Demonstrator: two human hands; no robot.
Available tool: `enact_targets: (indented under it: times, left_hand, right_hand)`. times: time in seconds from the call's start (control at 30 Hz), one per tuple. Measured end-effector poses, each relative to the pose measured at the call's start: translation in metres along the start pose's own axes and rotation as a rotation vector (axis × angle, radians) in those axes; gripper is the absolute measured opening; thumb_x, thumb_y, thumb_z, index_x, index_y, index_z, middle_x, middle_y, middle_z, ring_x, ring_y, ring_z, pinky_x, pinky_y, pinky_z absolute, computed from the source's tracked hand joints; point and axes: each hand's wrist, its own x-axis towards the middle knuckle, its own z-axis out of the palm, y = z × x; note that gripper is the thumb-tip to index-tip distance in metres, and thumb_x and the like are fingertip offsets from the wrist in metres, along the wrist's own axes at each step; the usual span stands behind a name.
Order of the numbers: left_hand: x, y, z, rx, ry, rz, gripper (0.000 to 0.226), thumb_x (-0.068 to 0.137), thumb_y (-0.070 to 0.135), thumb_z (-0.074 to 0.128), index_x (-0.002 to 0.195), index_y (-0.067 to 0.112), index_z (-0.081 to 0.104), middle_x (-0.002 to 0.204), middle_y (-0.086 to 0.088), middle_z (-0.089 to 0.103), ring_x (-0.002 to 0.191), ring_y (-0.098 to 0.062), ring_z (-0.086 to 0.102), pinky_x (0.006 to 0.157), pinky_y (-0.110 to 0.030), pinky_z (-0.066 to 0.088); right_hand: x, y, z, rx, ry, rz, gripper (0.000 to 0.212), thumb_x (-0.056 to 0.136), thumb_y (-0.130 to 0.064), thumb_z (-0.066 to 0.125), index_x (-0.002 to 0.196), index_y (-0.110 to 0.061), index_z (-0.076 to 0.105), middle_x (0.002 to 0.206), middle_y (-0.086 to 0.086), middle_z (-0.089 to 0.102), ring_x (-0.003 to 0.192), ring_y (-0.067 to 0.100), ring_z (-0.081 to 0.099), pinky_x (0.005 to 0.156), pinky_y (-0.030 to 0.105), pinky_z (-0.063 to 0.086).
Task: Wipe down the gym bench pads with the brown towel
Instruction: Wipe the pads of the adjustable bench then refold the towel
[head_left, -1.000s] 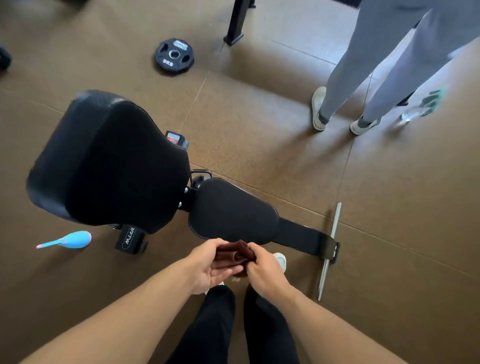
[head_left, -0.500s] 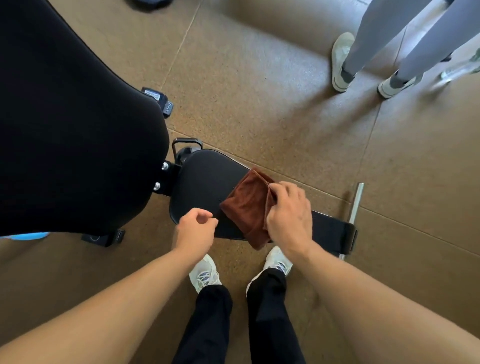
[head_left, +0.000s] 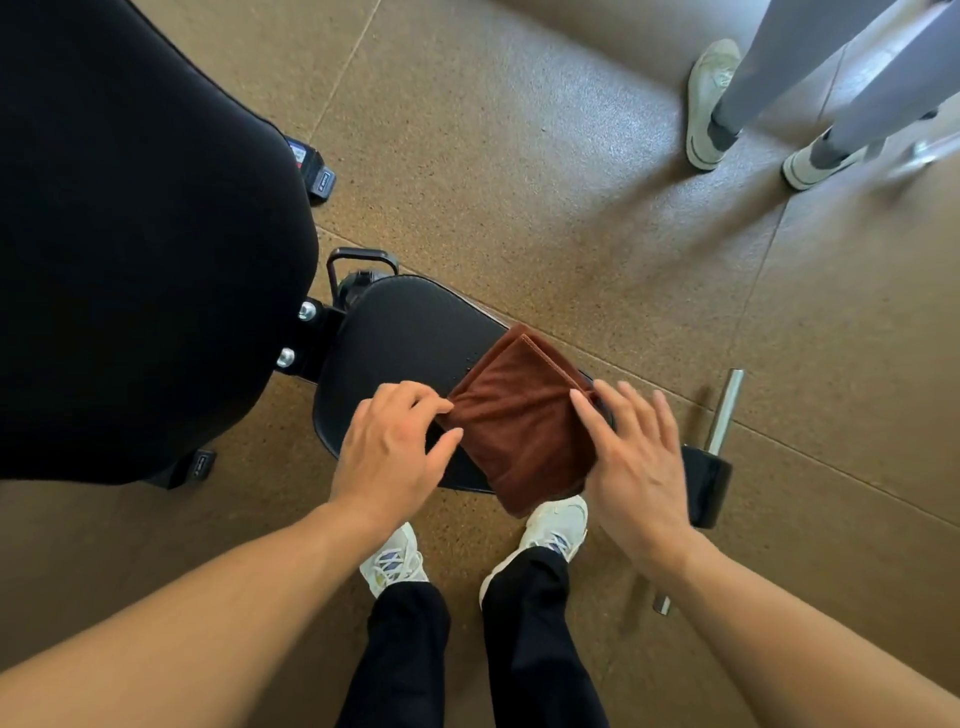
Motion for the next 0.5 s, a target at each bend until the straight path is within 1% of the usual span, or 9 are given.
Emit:
enact_targets:
  times: [0.03, 0.1, 0.13, 0.2, 0.27, 0.33, 0.37, 0.43, 0.5]
  left_hand:
    - [0.0, -0.002, 0.003, 0.009, 0.028, -0.045, 0.026, 0.09, 0.041, 0.069, 0.109, 0.024, 0.07, 0.105, 0.007, 0.06, 0.103, -0.016, 0.053, 0.089, -0.033, 0.04]
    - [-0.002, -0.008, 0.007, 0.017, 0.042, -0.099, 0.019, 0.09, 0.04, 0.07, 0.102, 0.025, 0.071, 0.095, 0.008, 0.057, 0.094, -0.016, 0.052, 0.084, -0.033, 0.04]
    - [-0.002, -0.011, 0.008, 0.003, 0.04, -0.116, 0.017, 0.09, 0.039, 0.07, 0.1, 0.025, 0.072, 0.092, 0.008, 0.056, 0.092, -0.015, 0.052, 0.082, -0.032, 0.039]
    - [-0.001, -0.014, 0.007, -0.041, 0.026, -0.143, 0.013, 0.091, 0.038, 0.07, 0.096, 0.026, 0.073, 0.09, 0.01, 0.054, 0.092, -0.015, 0.051, 0.081, -0.03, 0.035]
    - [0.002, -0.02, 0.004, -0.058, 0.014, -0.16, 0.012, 0.093, 0.039, 0.066, 0.095, 0.027, 0.07, 0.093, 0.01, 0.054, 0.094, -0.013, 0.05, 0.083, -0.028, 0.033]
    - [0.006, -0.027, -0.004, -0.046, 0.031, -0.148, 0.014, 0.095, 0.038, 0.062, 0.104, 0.027, 0.065, 0.106, 0.009, 0.057, 0.104, -0.013, 0.051, 0.088, -0.027, 0.034]
    - [0.01, -0.033, -0.008, -0.037, 0.043, -0.14, 0.021, 0.096, 0.035, 0.06, 0.114, 0.025, 0.062, 0.118, 0.007, 0.058, 0.115, -0.015, 0.05, 0.095, -0.028, 0.036]
    - [0.02, -0.045, -0.016, -0.025, 0.038, -0.179, 0.04, 0.098, 0.031, 0.055, 0.138, 0.022, 0.051, 0.147, 0.003, 0.046, 0.138, -0.017, 0.038, 0.112, -0.036, 0.031]
    - [0.032, -0.056, -0.024, -0.076, 0.028, -0.308, 0.053, 0.102, 0.027, 0.049, 0.153, 0.023, 0.034, 0.161, 0.003, 0.03, 0.149, -0.017, 0.025, 0.119, -0.039, 0.024]
  right_hand:
    - [0.0, 0.004, -0.005, -0.011, 0.015, 0.023, 0.069, 0.082, -0.002, 0.065, 0.149, -0.014, 0.055, 0.153, 0.013, 0.052, 0.149, 0.036, 0.038, 0.127, 0.057, 0.017]
    - [0.002, -0.005, -0.009, 0.04, 0.054, -0.019, 0.061, 0.089, -0.007, 0.058, 0.15, -0.013, 0.054, 0.155, 0.012, 0.05, 0.152, 0.035, 0.035, 0.127, 0.058, 0.016]
    - [0.005, -0.018, -0.008, 0.071, 0.039, -0.047, 0.057, 0.096, -0.016, 0.052, 0.153, -0.015, 0.05, 0.16, 0.011, 0.046, 0.155, 0.033, 0.03, 0.127, 0.058, 0.015]
    - [0.015, -0.045, 0.002, 0.084, -0.104, -0.068, 0.059, 0.108, -0.046, 0.035, 0.164, -0.028, 0.029, 0.172, 0.005, 0.021, 0.161, 0.031, 0.008, 0.128, 0.059, 0.007]
    - [0.028, -0.061, 0.018, 0.05, -0.203, -0.082, 0.07, 0.106, -0.069, 0.023, 0.166, -0.037, 0.008, 0.175, -0.001, -0.002, 0.16, 0.03, -0.013, 0.127, 0.062, -0.002]
    - [0.044, -0.064, 0.028, 0.024, -0.178, -0.098, 0.073, 0.104, -0.072, 0.023, 0.166, -0.038, 0.007, 0.175, -0.002, -0.002, 0.16, 0.031, -0.014, 0.126, 0.065, -0.001]
    - [0.054, -0.067, 0.029, 0.019, -0.152, -0.104, 0.073, 0.103, -0.072, 0.024, 0.166, -0.037, 0.01, 0.175, -0.002, 0.0, 0.16, 0.032, -0.011, 0.125, 0.066, 0.0]
    - [0.076, -0.075, 0.03, 0.019, -0.124, -0.106, 0.073, 0.103, -0.072, 0.025, 0.166, -0.038, 0.012, 0.175, -0.002, 0.003, 0.161, 0.033, -0.009, 0.125, 0.067, -0.001]
    - [0.101, -0.092, 0.03, 0.033, -0.119, -0.101, 0.073, 0.102, -0.072, 0.023, 0.165, -0.039, 0.01, 0.175, -0.002, 0.003, 0.161, 0.034, -0.008, 0.124, 0.067, -0.003]
